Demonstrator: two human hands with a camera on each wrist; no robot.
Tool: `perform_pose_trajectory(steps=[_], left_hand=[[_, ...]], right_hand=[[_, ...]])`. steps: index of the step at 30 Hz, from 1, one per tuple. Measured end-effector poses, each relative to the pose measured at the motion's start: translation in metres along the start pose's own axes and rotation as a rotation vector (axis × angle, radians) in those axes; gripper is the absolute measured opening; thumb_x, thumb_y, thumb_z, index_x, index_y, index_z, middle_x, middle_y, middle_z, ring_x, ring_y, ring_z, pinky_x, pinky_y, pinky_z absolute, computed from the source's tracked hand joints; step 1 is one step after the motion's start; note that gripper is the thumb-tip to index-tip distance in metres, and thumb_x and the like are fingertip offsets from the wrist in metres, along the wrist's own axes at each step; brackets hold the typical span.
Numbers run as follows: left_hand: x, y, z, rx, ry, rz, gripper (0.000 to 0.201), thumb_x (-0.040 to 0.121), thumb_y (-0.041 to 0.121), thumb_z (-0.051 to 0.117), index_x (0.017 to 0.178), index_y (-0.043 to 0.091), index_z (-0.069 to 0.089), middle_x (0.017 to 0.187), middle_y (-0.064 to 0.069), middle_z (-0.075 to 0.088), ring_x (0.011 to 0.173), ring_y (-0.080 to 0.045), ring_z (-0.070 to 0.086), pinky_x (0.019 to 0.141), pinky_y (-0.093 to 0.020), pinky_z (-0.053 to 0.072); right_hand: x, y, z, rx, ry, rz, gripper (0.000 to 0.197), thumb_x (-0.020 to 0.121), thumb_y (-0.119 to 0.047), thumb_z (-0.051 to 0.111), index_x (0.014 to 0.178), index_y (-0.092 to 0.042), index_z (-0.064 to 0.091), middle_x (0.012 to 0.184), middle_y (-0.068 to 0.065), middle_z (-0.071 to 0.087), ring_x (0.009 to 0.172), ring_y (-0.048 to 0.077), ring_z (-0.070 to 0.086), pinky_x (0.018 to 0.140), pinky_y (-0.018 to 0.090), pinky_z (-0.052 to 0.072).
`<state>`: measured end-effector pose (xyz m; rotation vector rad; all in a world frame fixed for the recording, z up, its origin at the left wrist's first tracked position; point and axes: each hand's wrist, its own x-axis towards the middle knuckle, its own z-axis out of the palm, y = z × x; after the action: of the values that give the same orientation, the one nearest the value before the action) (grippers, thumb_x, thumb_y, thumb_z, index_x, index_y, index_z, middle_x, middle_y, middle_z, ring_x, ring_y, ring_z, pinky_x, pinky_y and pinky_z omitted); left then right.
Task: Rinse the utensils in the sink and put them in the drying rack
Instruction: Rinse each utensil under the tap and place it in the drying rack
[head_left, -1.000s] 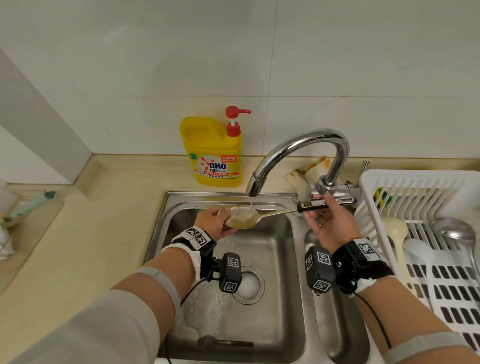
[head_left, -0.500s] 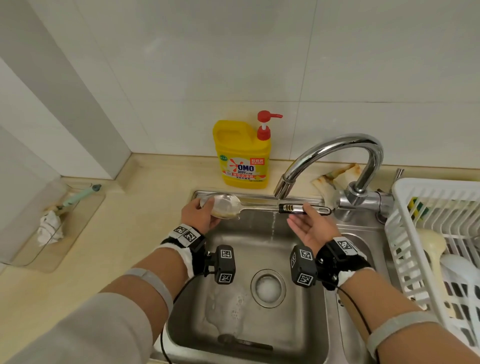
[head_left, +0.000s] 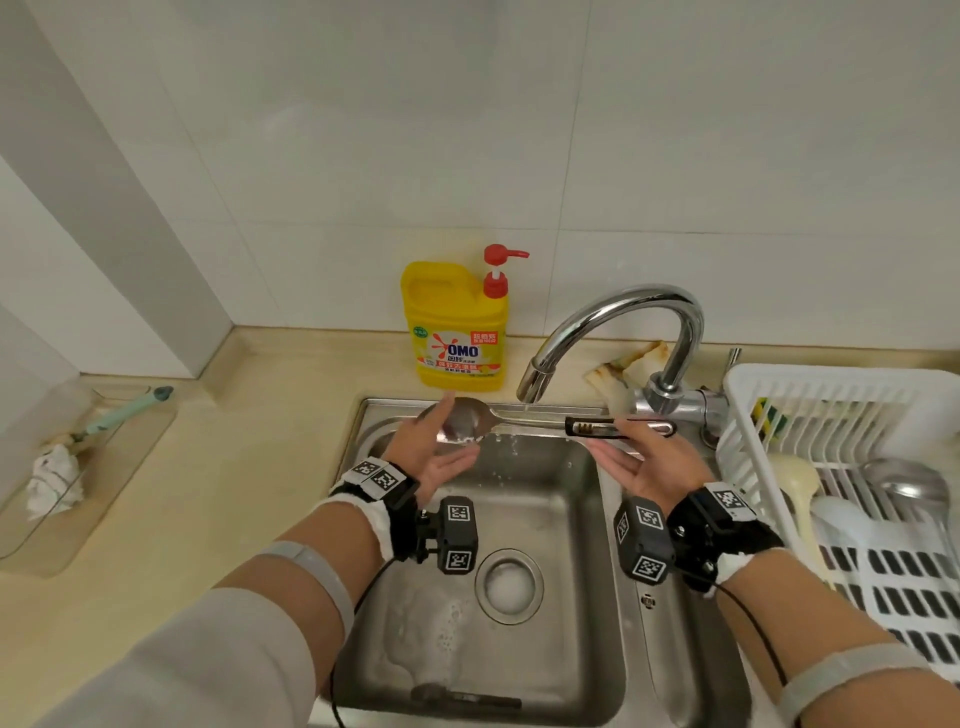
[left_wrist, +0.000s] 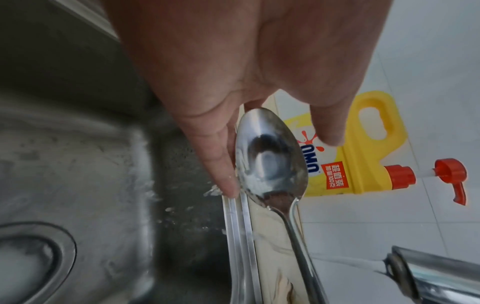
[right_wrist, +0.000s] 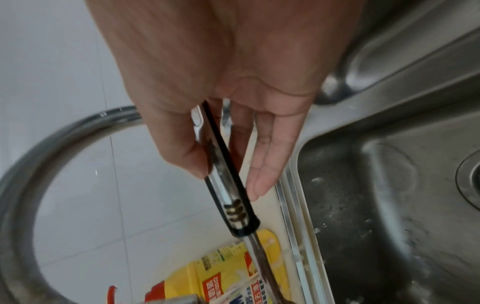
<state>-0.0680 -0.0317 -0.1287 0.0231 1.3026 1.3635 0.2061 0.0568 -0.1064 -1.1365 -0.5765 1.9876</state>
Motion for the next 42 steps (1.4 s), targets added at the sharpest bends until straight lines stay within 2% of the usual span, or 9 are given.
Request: perform_pose_trajectory(steps=[3, 10, 12, 16, 22, 28, 33, 37, 42], left_hand=[[-0.005, -0.007, 0.006, -0.17, 0.003, -0.061, 0.076, 0.078, 0.041, 0.082, 0.138, 0.013, 0.045, 0.133, -0.031, 0.049, 0.105, -0.047, 0.067, 0.092, -0.051, 0.057], [-0.035, -0.016, 0.002, -0.174, -0.001, 0.046, 0.016, 0.095, -0.005, 0.049, 0.107, -0.01, 0.058, 0.119, -0.034, 0.063, 0.101, -0.043, 0.067, 0.092, -0.046, 0.057], [-0.047, -0.015, 0.003, -0.14, -0.008, 0.085, 0.016, 0.094, -0.011, 0.044, 0.102, -0.008, 0.058, 0.12, -0.033, 0.063, 0.102, -0.041, 0.066, 0.093, -0.048, 0.054], [-0.067, -0.015, -0.002, -0.022, 0.03, 0.17, 0.044, 0.096, -0.014, 0.044, 0.132, 0.01, 0.041, 0.112, -0.027, 0.065, 0.101, -0.039, 0.068, 0.085, -0.046, 0.055], [-0.102, -0.021, -0.004, 0.126, -0.017, 0.301, 0.022, 0.1, -0.005, 0.048, 0.115, 0.007, 0.058, 0.124, -0.024, 0.065, 0.103, -0.032, 0.07, 0.073, -0.035, 0.062], [-0.129, -0.019, 0.002, 0.102, -0.146, 0.337, 0.03, 0.103, 0.007, 0.049, 0.131, 0.001, 0.054, 0.119, -0.021, 0.07, 0.098, -0.025, 0.074, 0.073, -0.029, 0.061], [-0.14, -0.018, 0.024, 0.265, -0.201, 0.271, 0.043, 0.102, 0.052, 0.043, 0.121, 0.018, 0.06, 0.112, -0.009, 0.075, 0.1, -0.026, 0.073, 0.085, -0.043, 0.058], [-0.139, -0.035, 0.056, 0.672, -0.194, 0.365, 0.027, 0.102, 0.031, 0.052, 0.115, 0.011, 0.065, 0.1, -0.006, 0.073, 0.084, -0.017, 0.069, 0.08, -0.034, 0.056], [-0.139, -0.07, 0.108, 1.113, -0.395, 0.619, 0.016, 0.101, 0.023, 0.053, 0.105, 0.017, 0.067, 0.096, -0.001, 0.073, 0.078, -0.008, 0.068, 0.069, -0.022, 0.053]], right_hand=[[-0.018, -0.009, -0.015, -0.147, -0.051, 0.041, 0.012, 0.091, 0.002, 0.063, 0.1, -0.005, 0.062, 0.114, 0.029, 0.069, 0.102, 0.037, 0.072, 0.082, 0.038, 0.061], [-0.044, 0.003, -0.032, -1.001, -0.1, 0.109, 0.02, 0.084, -0.008, 0.076, 0.103, -0.007, 0.07, 0.086, 0.015, 0.071, 0.076, 0.02, 0.071, 0.068, 0.027, 0.055], [-0.043, 0.011, -0.027, -1.318, -0.182, 0.029, 0.02, 0.082, -0.018, 0.078, 0.099, -0.017, 0.068, 0.082, 0.007, 0.072, 0.07, 0.016, 0.07, 0.066, 0.026, 0.052], [-0.049, 0.036, -0.007, -1.643, -0.265, -0.198, 0.019, 0.083, -0.036, 0.073, 0.095, -0.034, 0.059, 0.093, -0.009, 0.065, 0.088, 0.015, 0.064, 0.083, 0.028, 0.049], [-0.066, 0.057, 0.029, -1.644, -0.341, -0.433, 0.013, 0.084, -0.043, 0.071, 0.093, -0.037, 0.063, 0.081, -0.018, 0.061, 0.081, 0.003, 0.06, 0.078, 0.024, 0.05], [-0.084, 0.055, 0.038, -1.655, -0.326, -0.534, 0.009, 0.078, -0.032, 0.073, 0.076, -0.029, 0.065, 0.077, -0.01, 0.067, 0.076, 0.009, 0.065, 0.075, 0.028, 0.055], [-0.11, 0.022, 0.027, -1.565, -0.241, -0.552, 0.009, 0.076, -0.024, 0.074, 0.075, -0.023, 0.066, 0.072, -0.004, 0.07, 0.066, 0.011, 0.068, 0.071, 0.032, 0.059], [-0.139, -0.017, -0.003, -1.517, -0.07, -0.545, 0.007, 0.079, -0.021, 0.074, 0.077, -0.023, 0.068, 0.072, -0.001, 0.072, 0.066, 0.01, 0.07, 0.072, 0.031, 0.059], [-0.178, -0.073, -0.058, -1.485, 0.209, -0.549, 0.005, 0.082, -0.018, 0.071, 0.079, -0.018, 0.067, 0.066, -0.002, 0.073, 0.059, 0.003, 0.069, 0.064, 0.025, 0.055]])
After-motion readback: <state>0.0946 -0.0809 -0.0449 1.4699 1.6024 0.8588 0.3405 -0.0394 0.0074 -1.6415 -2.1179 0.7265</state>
